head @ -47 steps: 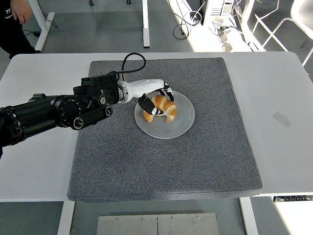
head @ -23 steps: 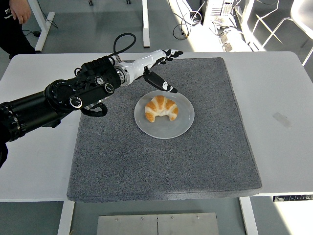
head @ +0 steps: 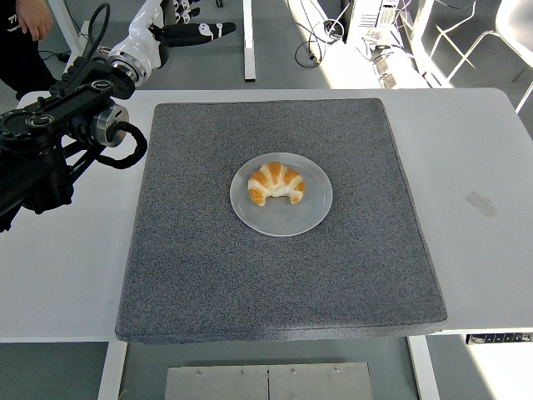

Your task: Place the bread on the plate

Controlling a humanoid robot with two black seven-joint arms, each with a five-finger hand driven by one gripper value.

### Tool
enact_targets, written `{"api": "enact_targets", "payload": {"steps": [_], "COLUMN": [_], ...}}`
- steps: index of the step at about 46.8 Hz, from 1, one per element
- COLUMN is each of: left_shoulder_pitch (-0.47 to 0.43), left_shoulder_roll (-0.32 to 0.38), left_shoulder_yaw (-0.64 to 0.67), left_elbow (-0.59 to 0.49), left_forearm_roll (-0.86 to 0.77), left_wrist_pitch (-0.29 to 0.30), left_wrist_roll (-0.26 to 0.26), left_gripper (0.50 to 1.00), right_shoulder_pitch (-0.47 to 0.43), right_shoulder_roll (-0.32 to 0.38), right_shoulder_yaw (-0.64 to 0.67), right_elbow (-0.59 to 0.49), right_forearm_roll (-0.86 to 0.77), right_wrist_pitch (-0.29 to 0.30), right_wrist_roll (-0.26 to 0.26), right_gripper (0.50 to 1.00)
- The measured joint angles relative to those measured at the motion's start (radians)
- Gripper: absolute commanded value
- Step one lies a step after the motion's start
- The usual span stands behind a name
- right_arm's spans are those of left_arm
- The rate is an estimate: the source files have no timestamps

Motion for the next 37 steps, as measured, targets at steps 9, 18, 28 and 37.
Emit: {"api": "enact_targets", "payload": {"steps": [9,18,28,37], "left_shoulder_pitch": [0.091,0.143,0.157,0.157], "left_shoulder_roll": [-0.006,-0.036,-0.041,-0.039], "left_shoulder_yaw": [-0.197,-0.315,-0.332,-0.334], "left_elbow": [0.018,0.064,0.132,0.153], "left_forearm_roll": [-0.014,-0.061,-0.167,-0.203], "left_wrist_pitch": [-0.006,-0.007,-0.023,-0.052], "left_wrist_roll": [-0.01,-0.036,-0.083,-0.085], "left_gripper": [0.975,0.974,0.975,0.974], "right_shoulder_pitch": [0.0,0.0,0.0,0.0], "right_shoulder_roll": [0.0,0.0,0.0,0.0], "right_shoulder_yaw": [0.0,0.0,0.0,0.006], "right_elbow": [0.0,0.0,0.0,0.003], "right_forearm_roll": [0.0,0.0,0.0,0.0], "right_wrist_pitch": [0.0,0.0,0.0,0.002], "right_wrist_roll": [0.0,0.0,0.0,0.0], "right_gripper": [1.0,1.0,1.0,1.0]}}
